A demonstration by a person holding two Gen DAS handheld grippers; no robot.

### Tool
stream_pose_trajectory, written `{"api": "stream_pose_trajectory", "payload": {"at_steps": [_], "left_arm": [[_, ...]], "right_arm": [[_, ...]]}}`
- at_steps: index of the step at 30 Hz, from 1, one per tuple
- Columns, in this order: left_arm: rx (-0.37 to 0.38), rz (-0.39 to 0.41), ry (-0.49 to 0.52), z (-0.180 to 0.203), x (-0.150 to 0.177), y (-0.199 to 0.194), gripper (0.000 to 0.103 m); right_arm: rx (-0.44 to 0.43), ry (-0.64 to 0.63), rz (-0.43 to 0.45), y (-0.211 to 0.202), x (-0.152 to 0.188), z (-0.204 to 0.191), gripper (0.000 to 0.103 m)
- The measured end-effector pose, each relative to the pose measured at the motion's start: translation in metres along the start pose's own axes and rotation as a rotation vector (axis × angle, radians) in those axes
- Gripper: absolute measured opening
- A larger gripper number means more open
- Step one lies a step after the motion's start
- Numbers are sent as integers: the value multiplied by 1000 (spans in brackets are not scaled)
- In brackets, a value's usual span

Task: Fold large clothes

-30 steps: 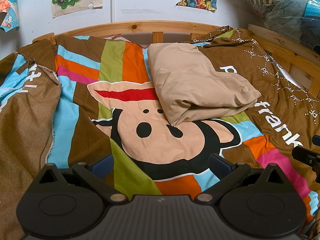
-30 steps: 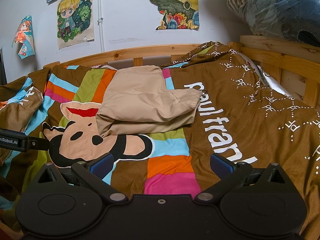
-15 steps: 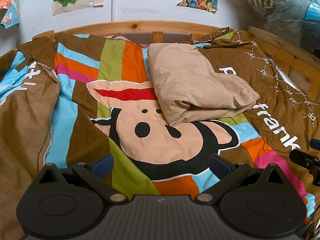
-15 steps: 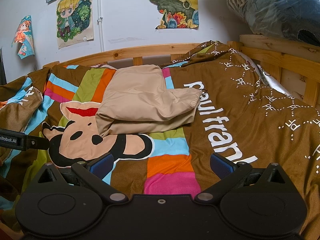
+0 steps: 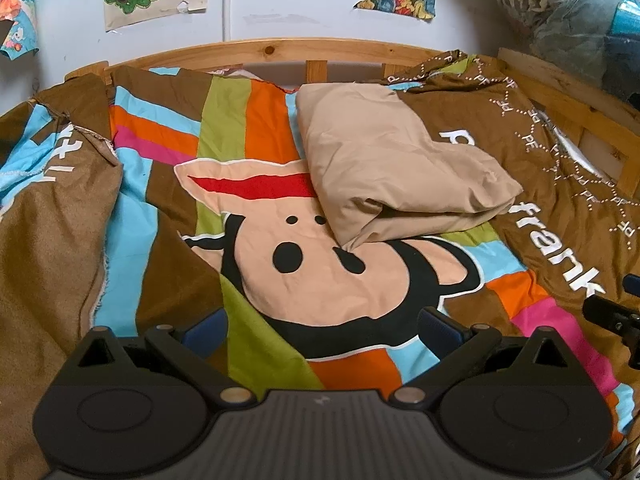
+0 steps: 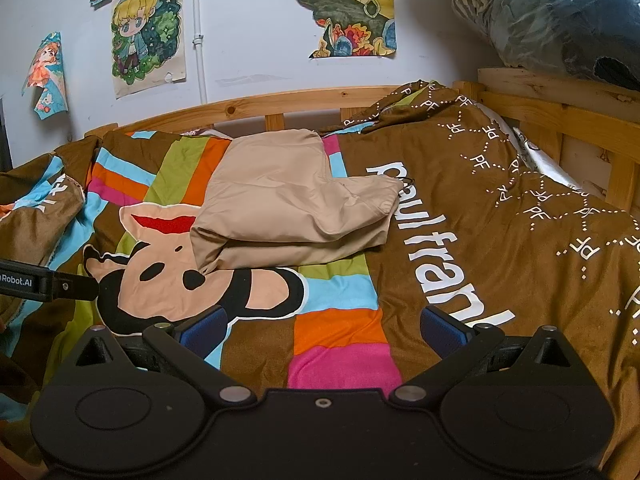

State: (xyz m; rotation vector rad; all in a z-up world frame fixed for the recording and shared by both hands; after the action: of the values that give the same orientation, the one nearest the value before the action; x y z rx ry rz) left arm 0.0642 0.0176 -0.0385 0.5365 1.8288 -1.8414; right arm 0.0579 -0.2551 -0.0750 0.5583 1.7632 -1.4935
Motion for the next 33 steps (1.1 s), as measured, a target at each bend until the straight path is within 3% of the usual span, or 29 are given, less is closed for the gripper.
{"api": "stream_pose_trajectory", "payload": {"at_steps": [5, 33], "left_arm": [[-42, -20, 14, -1, -3, -1, 102], [-38, -7, 46, -1, -5, -4, 102]], "right_arm": [[0, 0, 0, 0, 1, 0, 102], [-1, -1, -3, 0, 0, 0, 102]]}}
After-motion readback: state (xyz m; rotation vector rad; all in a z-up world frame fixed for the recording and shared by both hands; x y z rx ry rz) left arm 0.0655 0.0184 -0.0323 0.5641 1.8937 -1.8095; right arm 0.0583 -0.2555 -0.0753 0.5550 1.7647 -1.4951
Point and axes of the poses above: each gripper's, at about its wrist camera, not at the fingertips, and y roughly the way its jaws point, z to its right, x to its underside, the point moved 2 cm from there along y, roughly the way its jaws point, and after that the axes turned 12 degrees about -z, right-handed, at the moved point
